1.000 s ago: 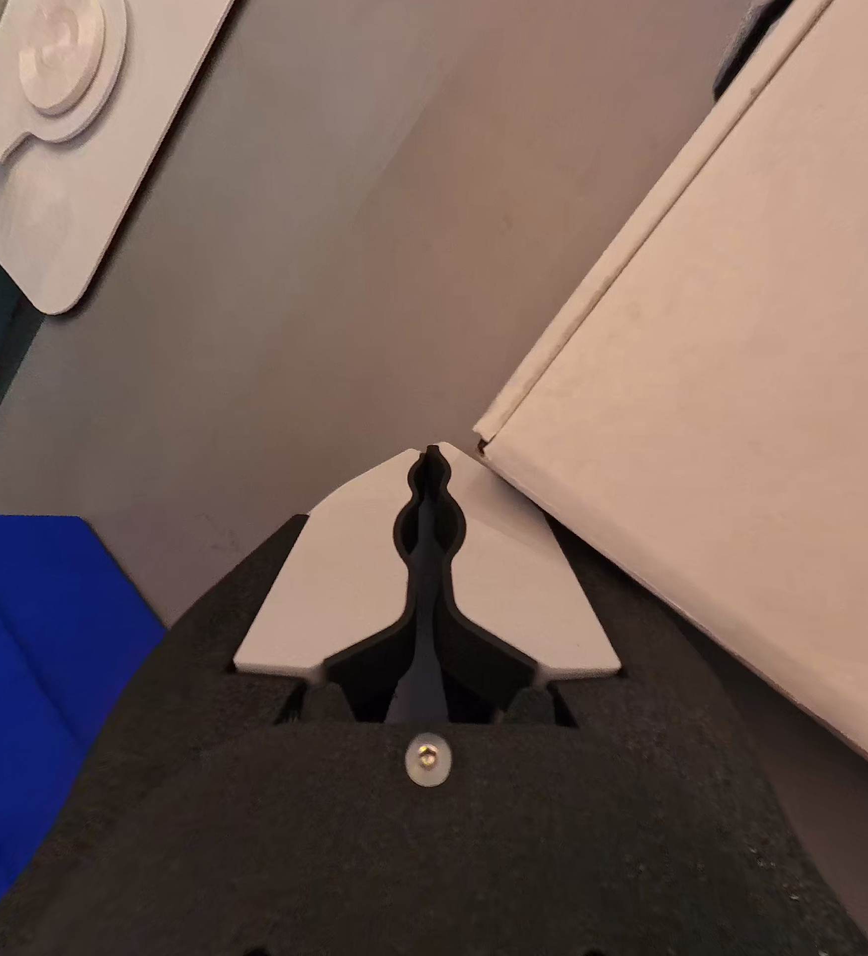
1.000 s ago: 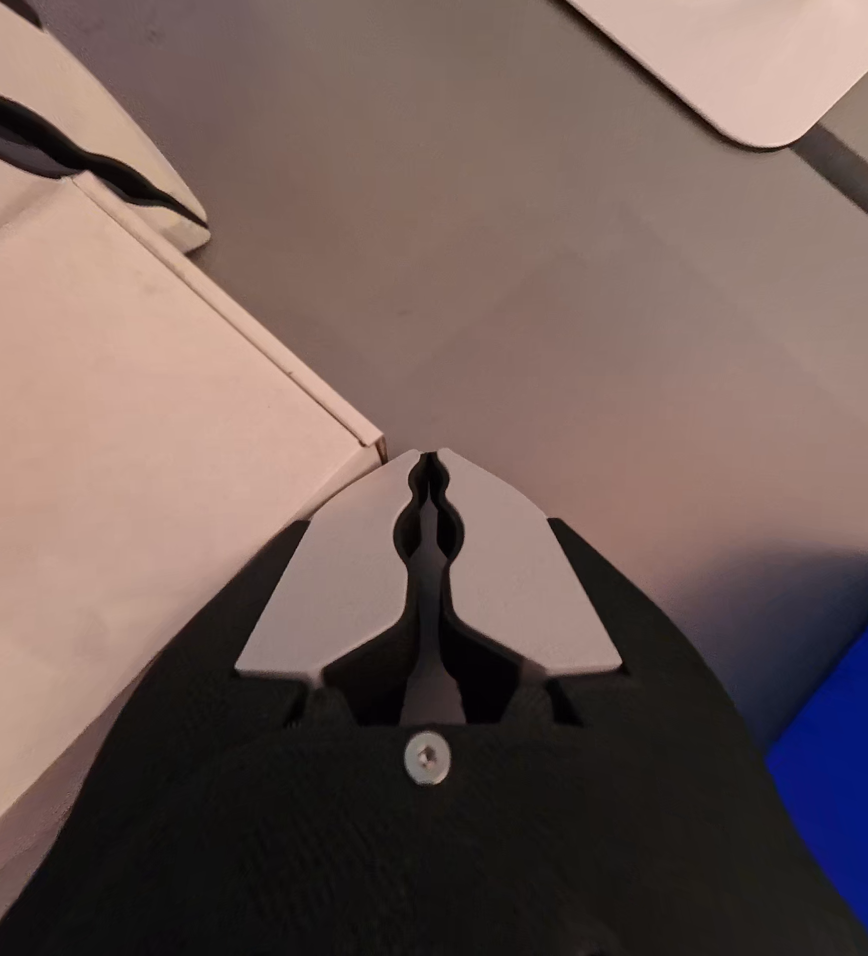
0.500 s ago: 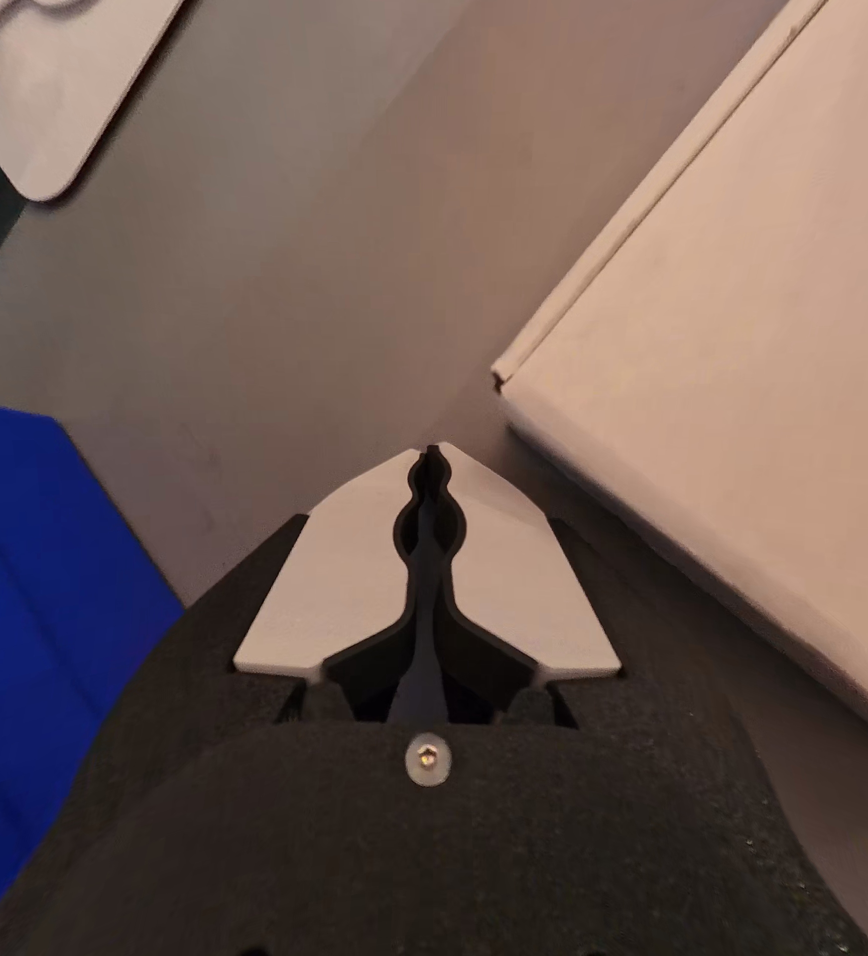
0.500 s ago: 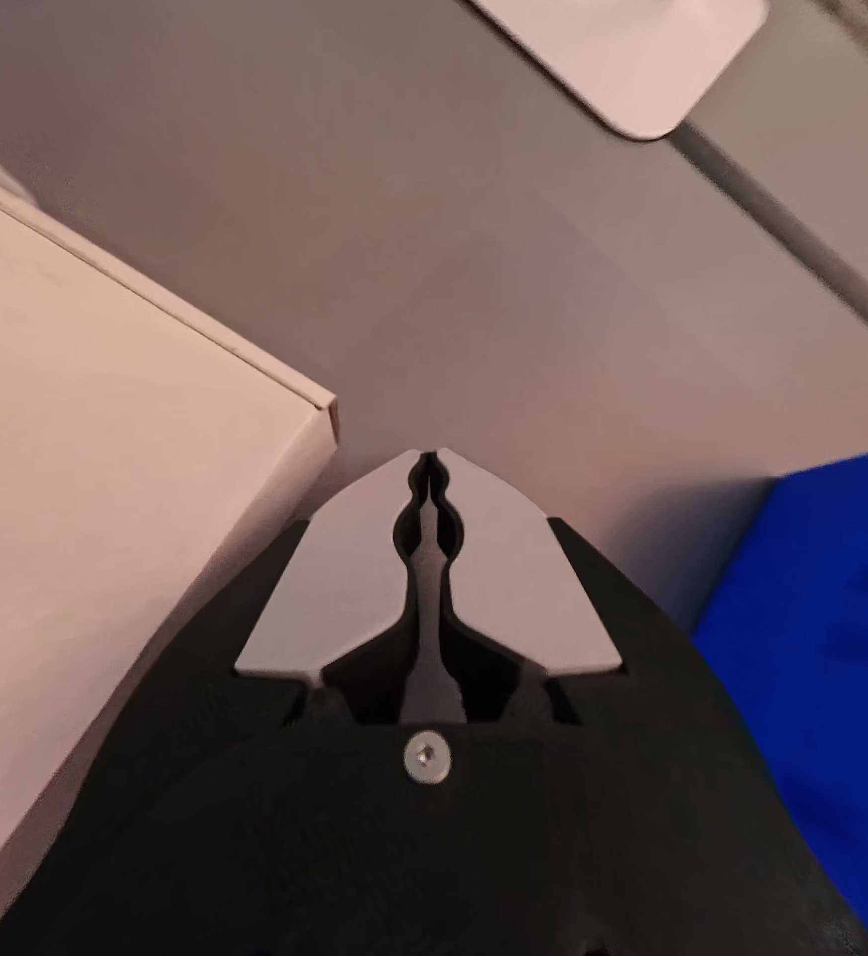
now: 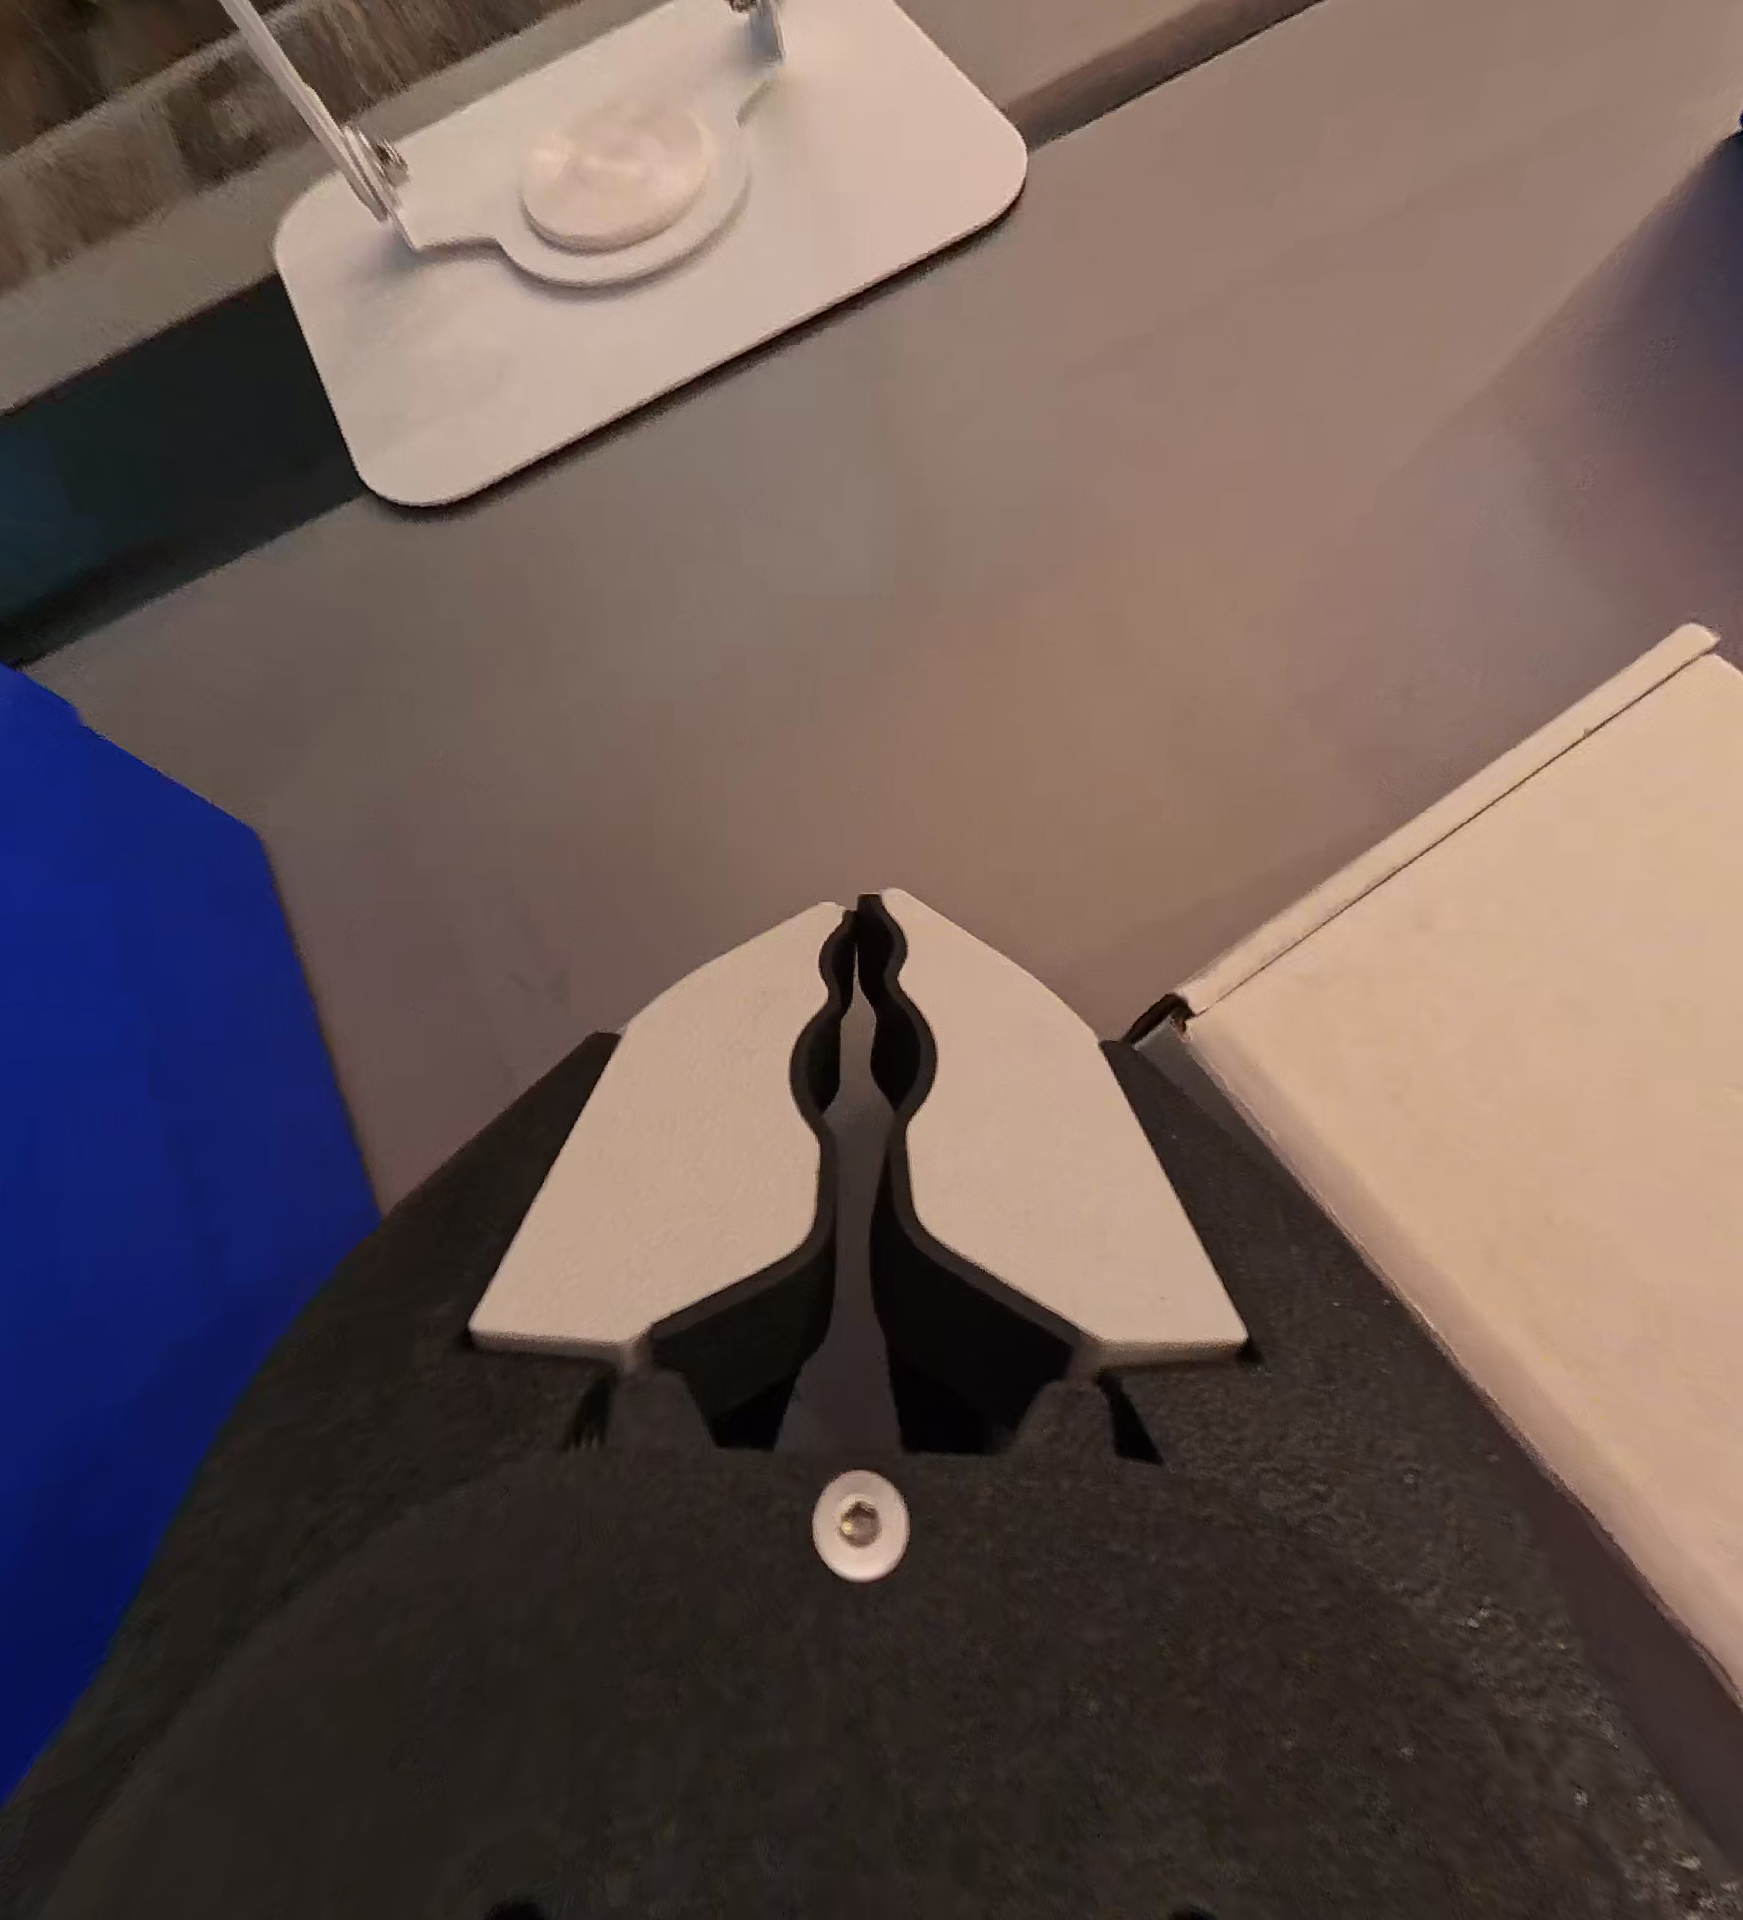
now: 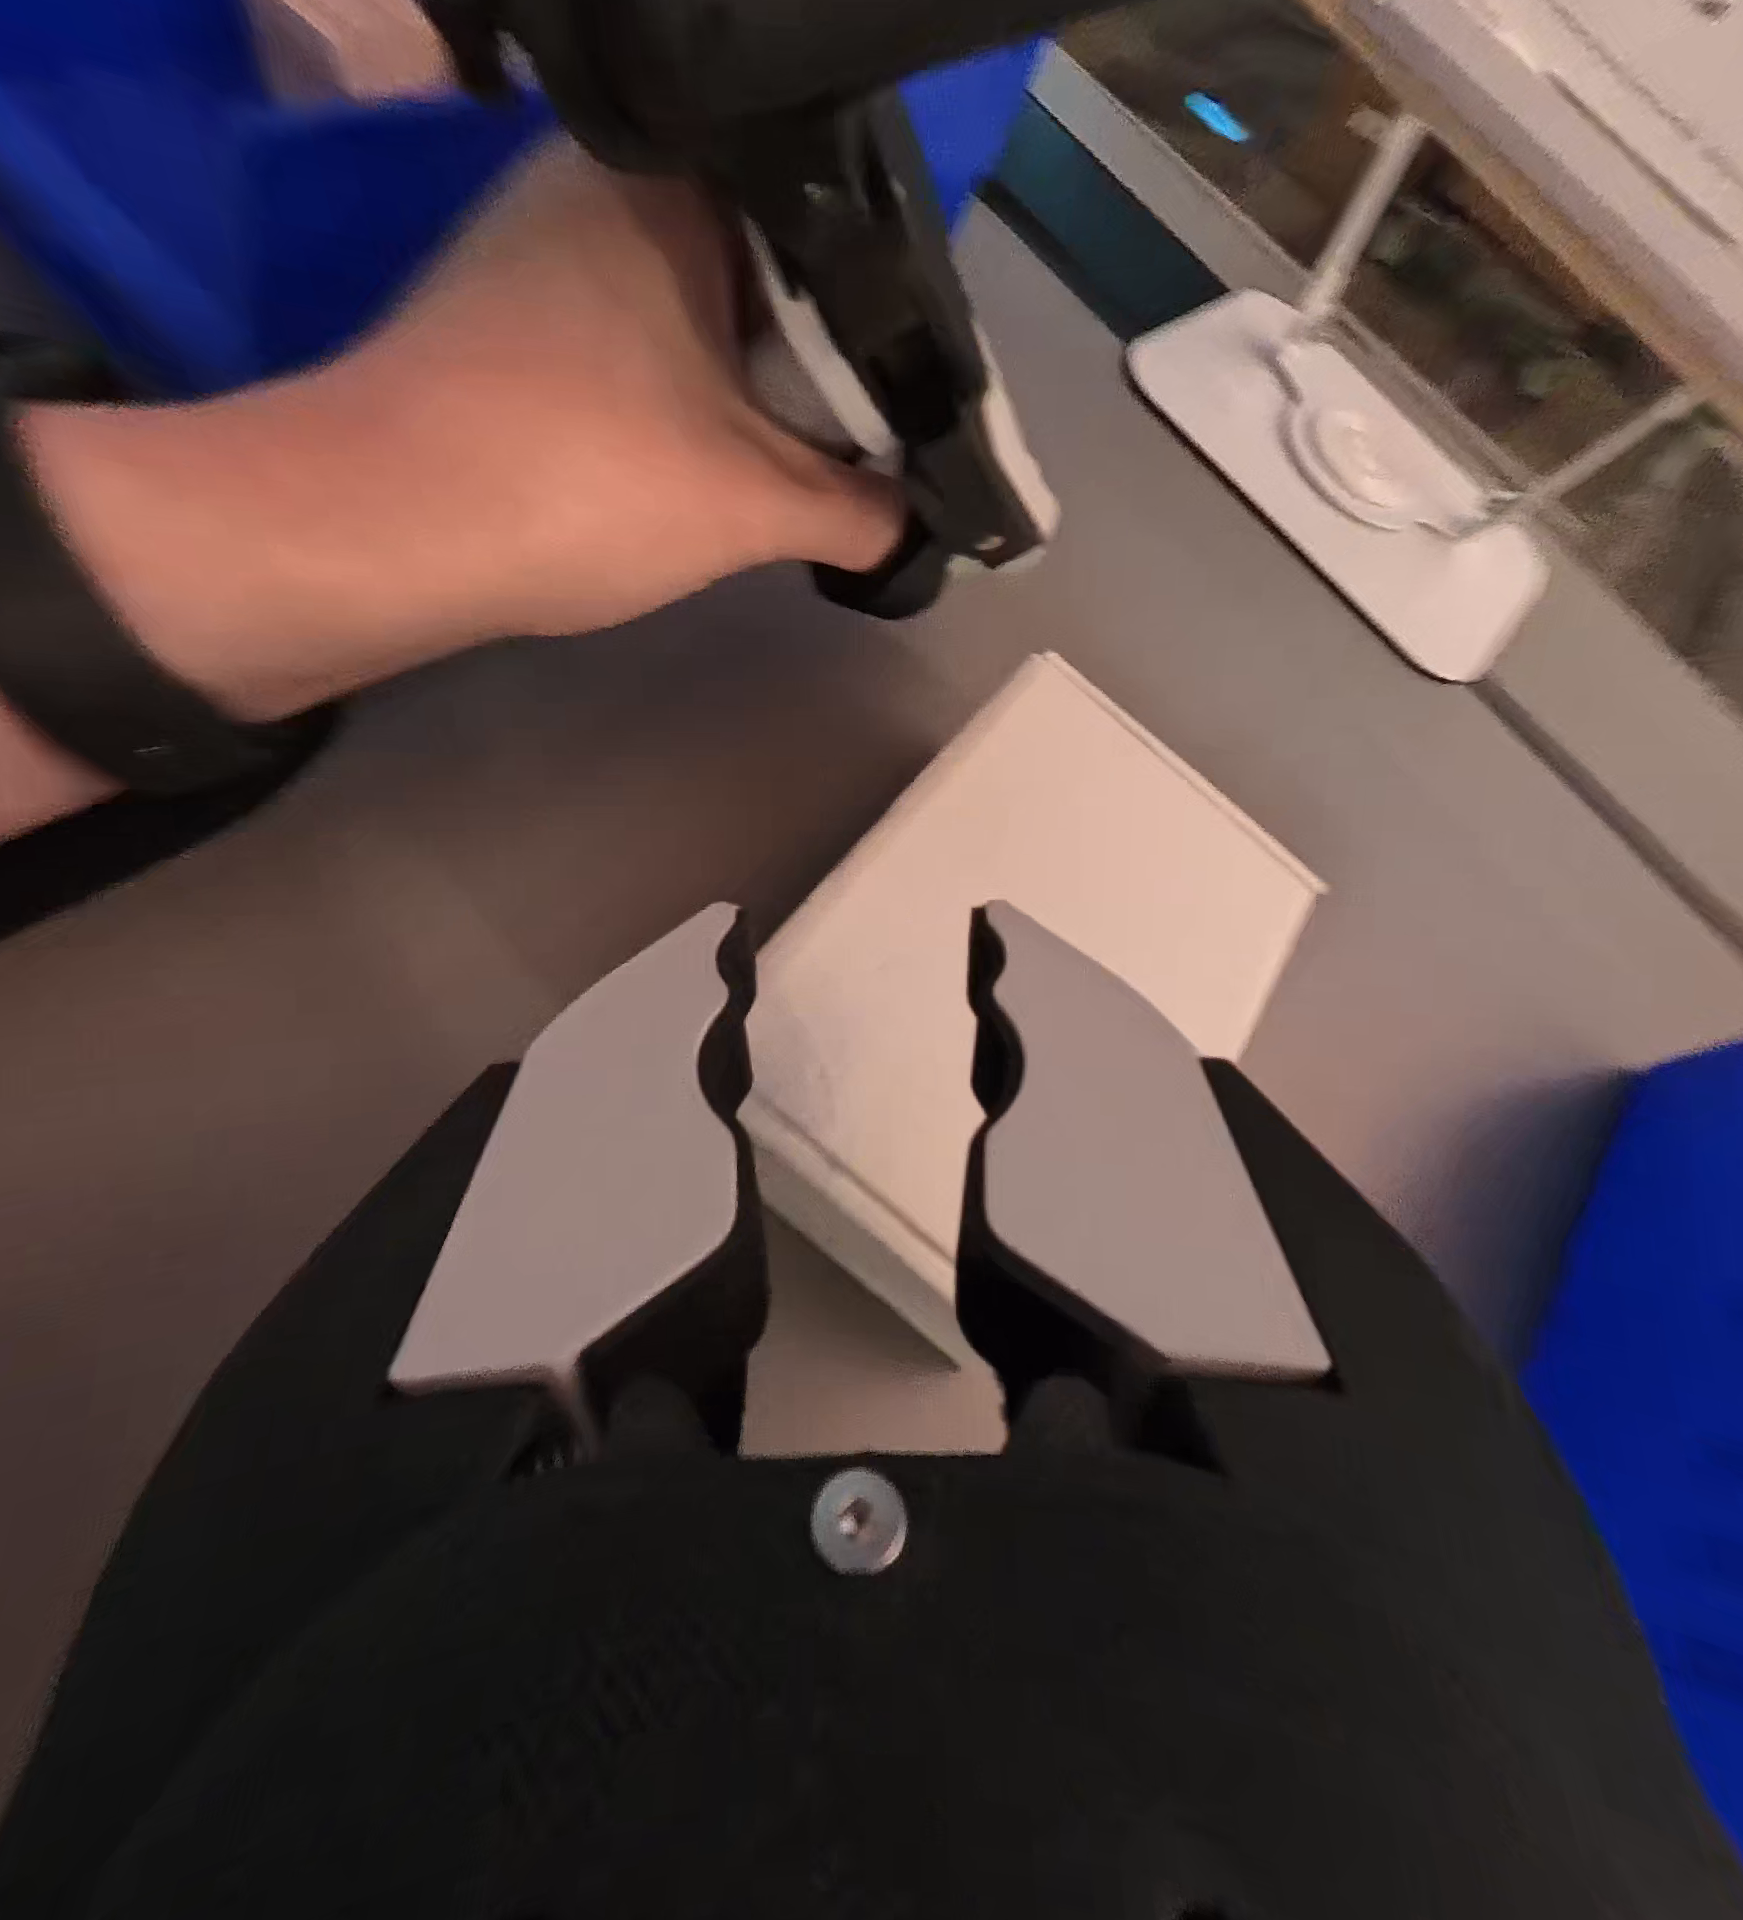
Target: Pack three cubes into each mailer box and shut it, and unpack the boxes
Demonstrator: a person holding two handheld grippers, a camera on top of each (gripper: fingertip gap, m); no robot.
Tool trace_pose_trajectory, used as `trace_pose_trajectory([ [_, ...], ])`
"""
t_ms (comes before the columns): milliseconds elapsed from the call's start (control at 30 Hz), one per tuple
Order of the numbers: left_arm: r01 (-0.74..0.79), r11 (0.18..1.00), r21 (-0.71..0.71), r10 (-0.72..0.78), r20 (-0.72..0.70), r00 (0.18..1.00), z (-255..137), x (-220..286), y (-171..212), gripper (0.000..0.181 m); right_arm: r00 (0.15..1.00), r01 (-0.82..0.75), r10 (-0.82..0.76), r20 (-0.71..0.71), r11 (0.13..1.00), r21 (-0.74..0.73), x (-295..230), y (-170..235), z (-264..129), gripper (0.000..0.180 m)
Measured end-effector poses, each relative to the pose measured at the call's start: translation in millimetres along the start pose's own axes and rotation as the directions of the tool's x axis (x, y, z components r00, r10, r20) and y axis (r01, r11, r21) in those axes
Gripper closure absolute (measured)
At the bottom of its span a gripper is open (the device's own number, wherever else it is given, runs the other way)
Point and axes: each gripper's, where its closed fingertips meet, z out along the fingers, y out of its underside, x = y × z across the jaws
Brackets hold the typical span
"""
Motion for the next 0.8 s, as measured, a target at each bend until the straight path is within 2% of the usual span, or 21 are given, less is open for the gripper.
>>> trace_pose_trajectory([
  [33,-0.009,1.000,0.003,0.009,0.008,1.000,-2,0,2,0.181,0.997,0.013,-0.016,-0.072,0.999,-0.037,5,1,7,0.139],
  [67,-0.020,1.000,0.000,0.020,0.013,1.000,-4,0,5,0.181,0.995,0.014,-0.020,-0.099,0.998,-0.060,5,3,13,0.139],
  [133,-0.038,0.999,-0.011,0.039,0.019,0.999,-7,-2,12,0.181,0.999,-0.001,-0.005,-0.053,0.993,-0.117,-3,15,24,0.139],
  [200,-0.041,0.999,-0.020,0.042,0.015,0.999,-9,-4,18,0.180,0.999,-0.037,0.037,0.001,0.991,-0.126,-7,20,20,0.142],
  [300,-0.019,0.999,-0.028,0.018,-0.020,1.000,-8,-5,20,0.181,1.000,0.013,-0.013,0.003,0.989,-0.150,0,34,6,0.144],
  [467,-0.044,0.998,-0.034,0.041,-0.077,0.996,-2,5,18,0.181,0.975,0.158,-0.196,-0.108,0.945,-0.287,49,74,-25,0.144],
  [567,-0.085,0.996,-0.039,0.079,-0.139,0.987,0,18,21,0.181,0.982,0.119,-0.154,-0.111,0.956,-0.270,70,82,-35,0.142],
  [667,-0.114,0.993,-0.026,0.104,-0.241,0.965,-4,36,21,0.181,0.997,0.060,-0.067,-0.030,0.976,-0.209,77,82,-32,0.116],
  [800,-0.120,0.993,0.010,0.116,-0.355,0.928,-13,57,17,0.181,0.999,0.047,-0.041,0.028,0.968,-0.248,78,90,-21,0.081],
])
